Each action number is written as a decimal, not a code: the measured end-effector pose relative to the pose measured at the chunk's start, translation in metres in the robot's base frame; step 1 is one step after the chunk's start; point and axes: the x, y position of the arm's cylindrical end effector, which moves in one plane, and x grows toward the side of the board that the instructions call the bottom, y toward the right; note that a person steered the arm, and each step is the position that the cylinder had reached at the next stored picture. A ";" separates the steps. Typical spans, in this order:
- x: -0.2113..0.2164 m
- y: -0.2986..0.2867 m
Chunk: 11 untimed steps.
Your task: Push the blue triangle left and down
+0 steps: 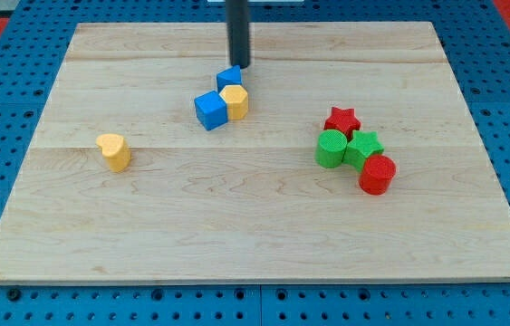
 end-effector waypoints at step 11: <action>0.031 -0.032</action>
